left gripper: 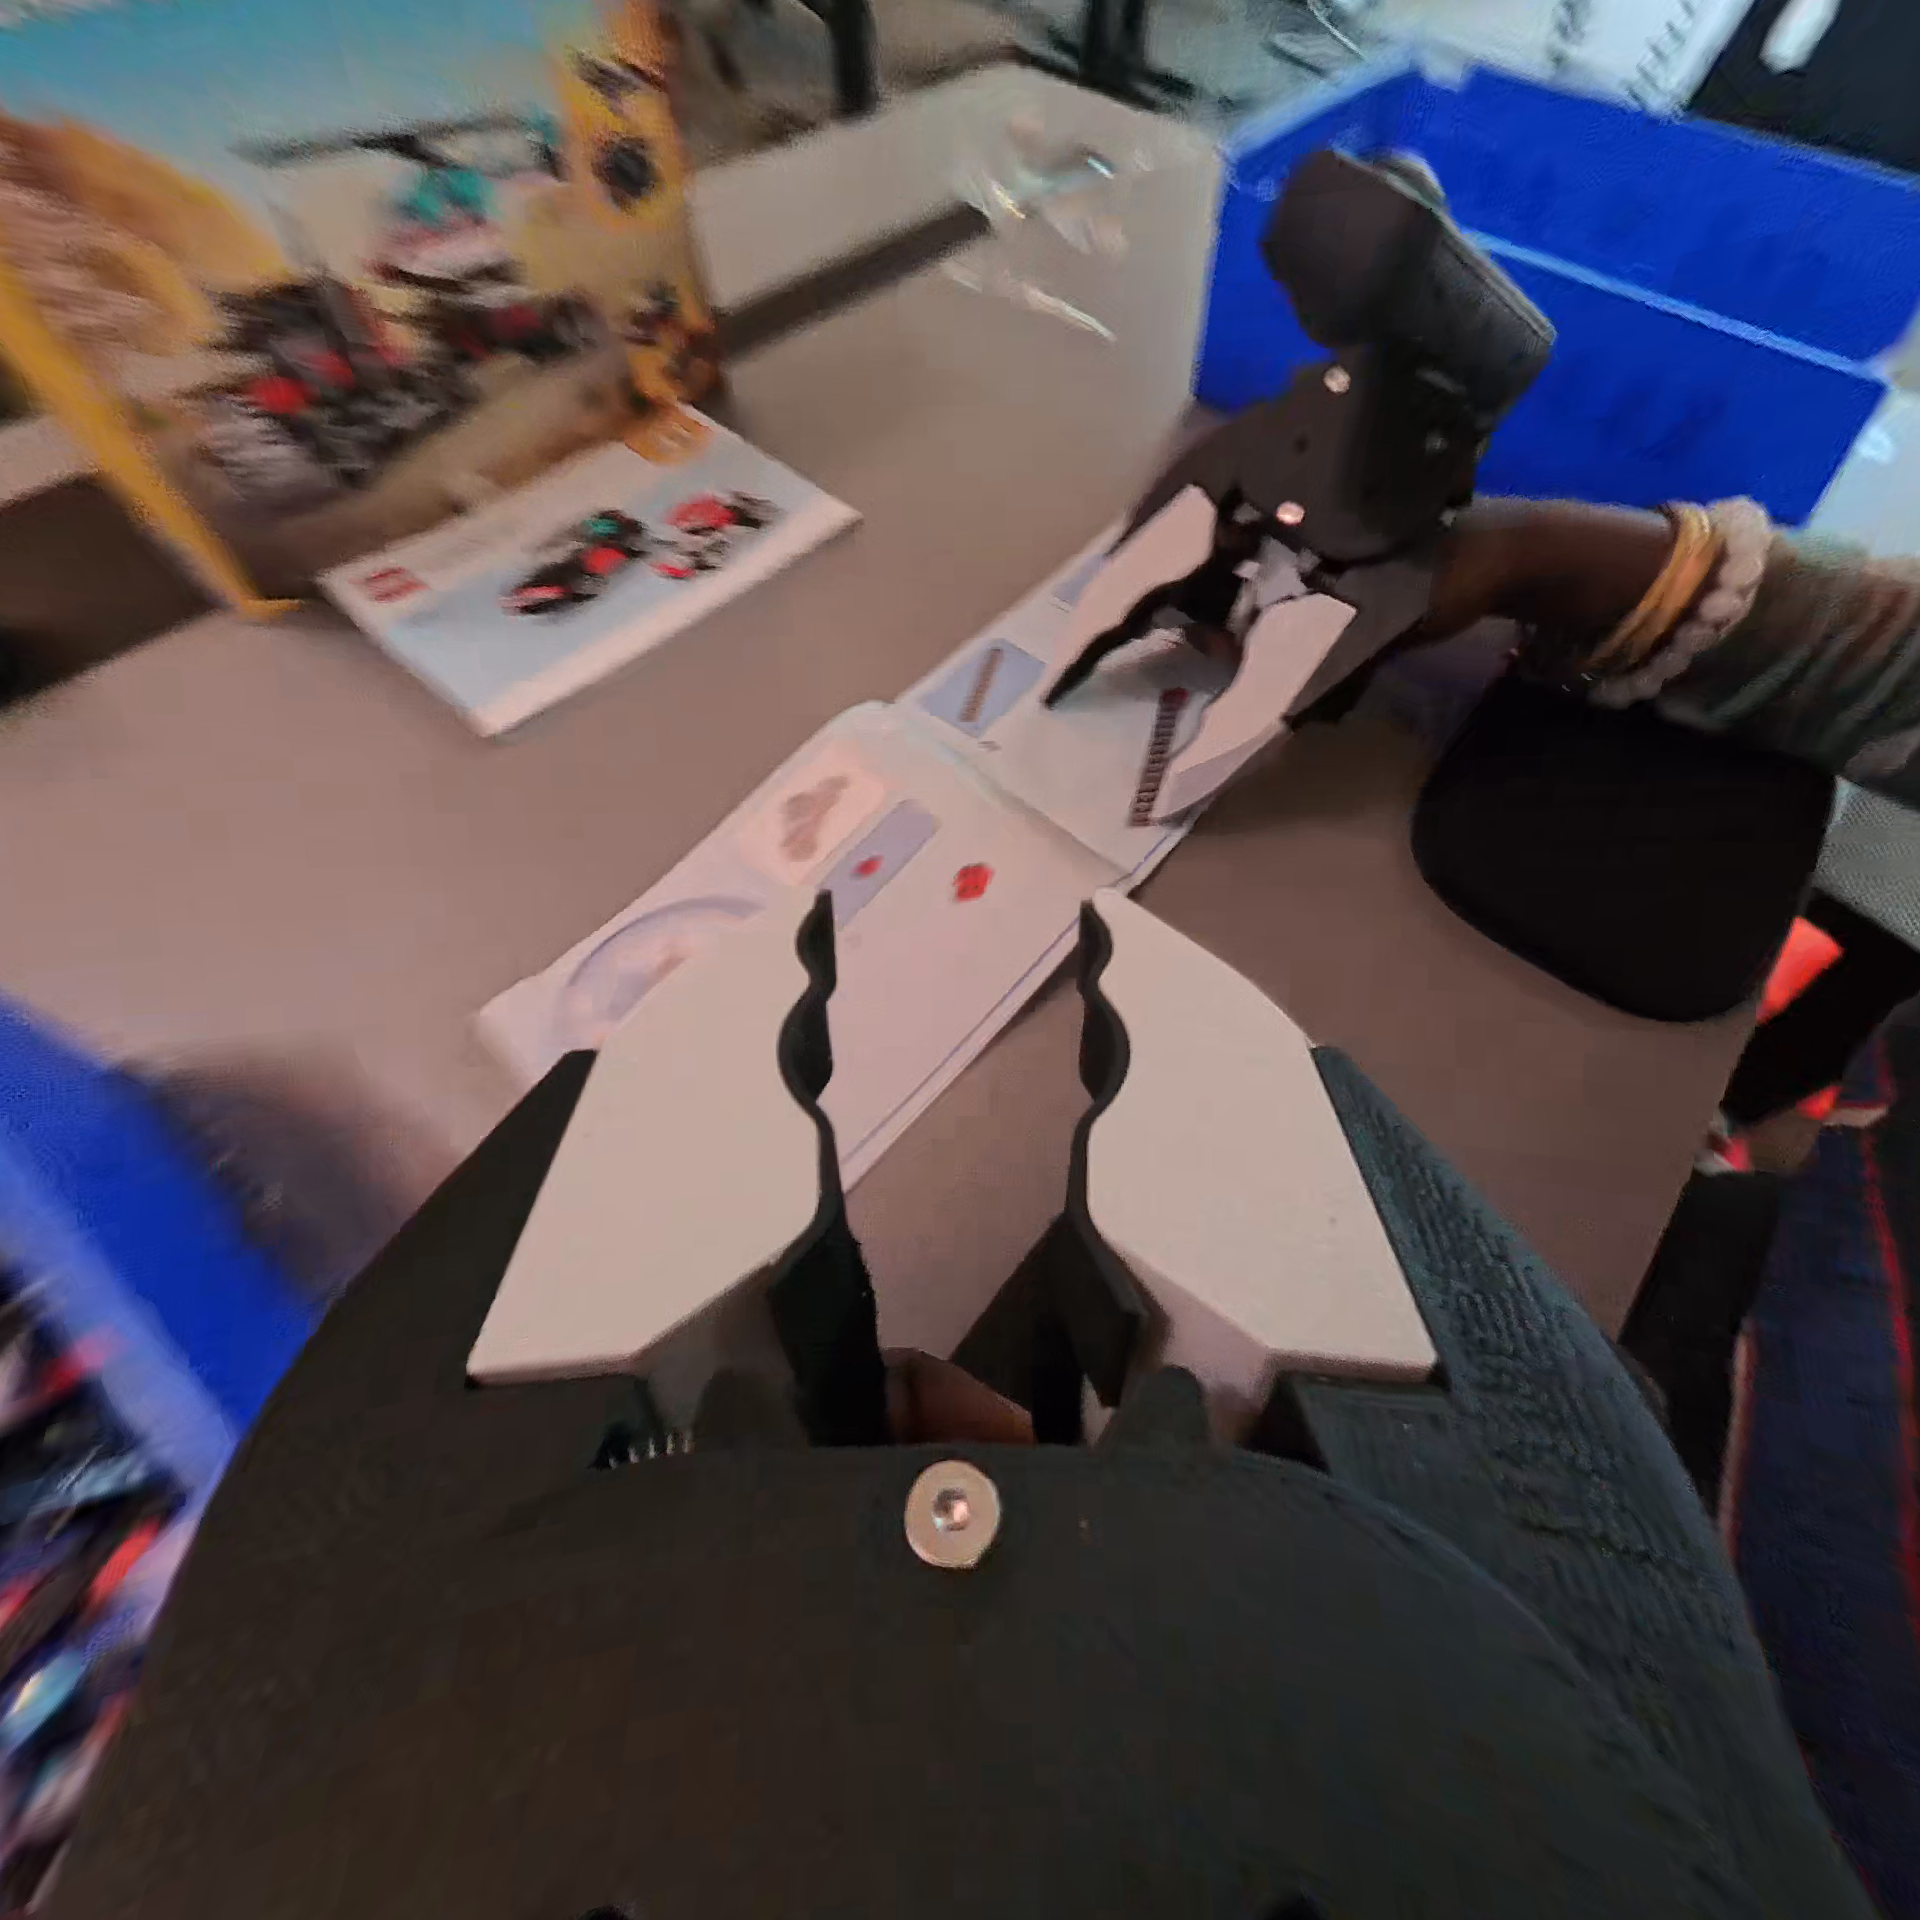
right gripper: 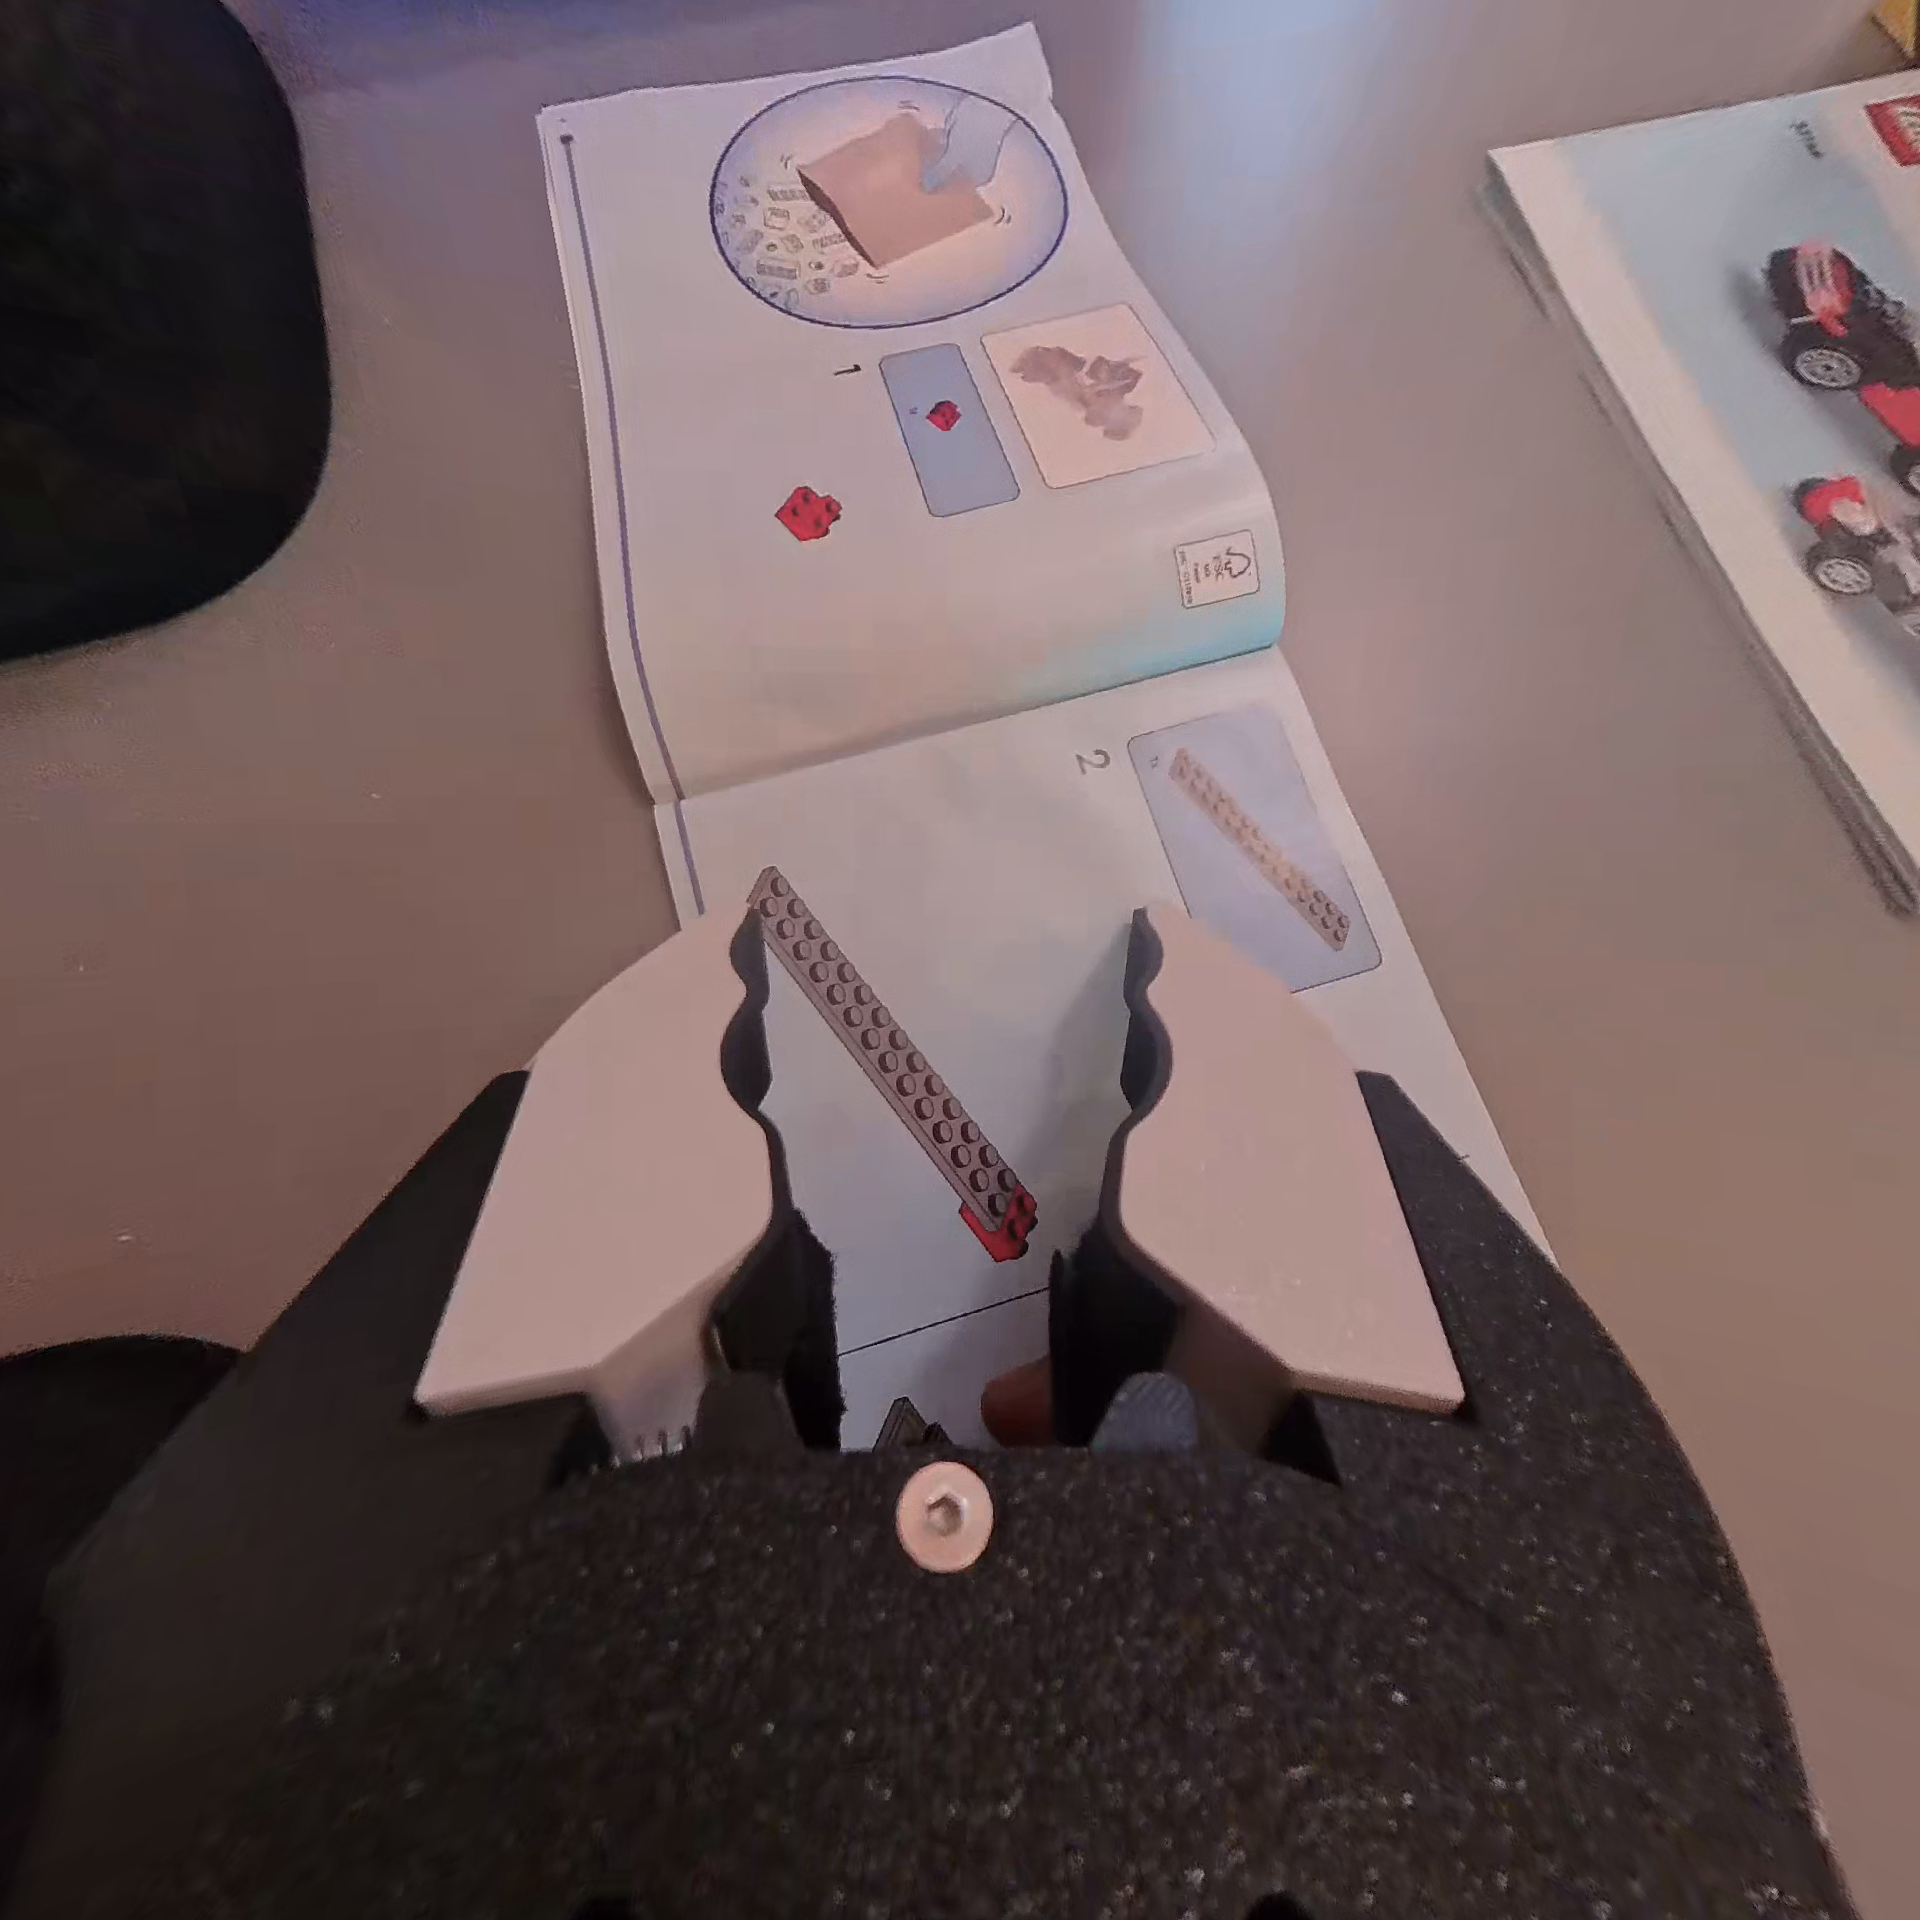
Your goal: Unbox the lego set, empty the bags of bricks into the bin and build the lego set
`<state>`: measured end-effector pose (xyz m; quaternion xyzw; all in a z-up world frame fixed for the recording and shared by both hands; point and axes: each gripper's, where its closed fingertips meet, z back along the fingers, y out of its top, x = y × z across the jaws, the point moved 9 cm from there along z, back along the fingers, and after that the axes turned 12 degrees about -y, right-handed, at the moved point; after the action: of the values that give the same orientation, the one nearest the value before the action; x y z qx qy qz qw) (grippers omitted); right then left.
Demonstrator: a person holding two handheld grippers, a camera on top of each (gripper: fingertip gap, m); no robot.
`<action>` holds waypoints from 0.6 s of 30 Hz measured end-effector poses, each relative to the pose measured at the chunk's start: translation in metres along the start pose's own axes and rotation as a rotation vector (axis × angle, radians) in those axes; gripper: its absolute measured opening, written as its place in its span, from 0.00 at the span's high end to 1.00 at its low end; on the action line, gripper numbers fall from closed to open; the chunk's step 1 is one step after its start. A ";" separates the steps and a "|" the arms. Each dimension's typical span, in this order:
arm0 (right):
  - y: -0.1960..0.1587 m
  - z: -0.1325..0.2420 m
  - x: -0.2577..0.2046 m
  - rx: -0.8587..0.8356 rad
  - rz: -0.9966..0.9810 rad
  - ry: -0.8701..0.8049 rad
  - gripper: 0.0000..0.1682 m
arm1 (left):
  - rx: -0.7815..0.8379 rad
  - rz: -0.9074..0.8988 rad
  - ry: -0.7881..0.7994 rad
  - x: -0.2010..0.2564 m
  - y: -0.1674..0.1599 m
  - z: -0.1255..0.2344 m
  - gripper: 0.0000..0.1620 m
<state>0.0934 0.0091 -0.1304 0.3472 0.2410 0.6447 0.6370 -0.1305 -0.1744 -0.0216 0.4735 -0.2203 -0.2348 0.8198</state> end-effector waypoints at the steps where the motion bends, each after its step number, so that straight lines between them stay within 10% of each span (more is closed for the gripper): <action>1: -0.001 0.000 0.004 0.000 0.000 0.000 0.60 | 0.019 0.023 0.061 -0.005 -0.004 0.022 0.70; 10: 0.011 -0.013 0.027 -0.002 0.028 0.026 0.59 | 0.010 0.174 0.390 -0.052 -0.046 0.129 0.68; 18: 0.059 0.016 0.003 0.634 -0.147 0.021 0.55 | -0.215 -0.008 0.443 -0.118 -0.034 0.115 0.68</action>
<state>0.0675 0.0053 -0.0753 0.5030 0.4608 0.4934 0.5396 -0.2972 -0.1963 -0.0161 0.4245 -0.0071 -0.1505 0.8928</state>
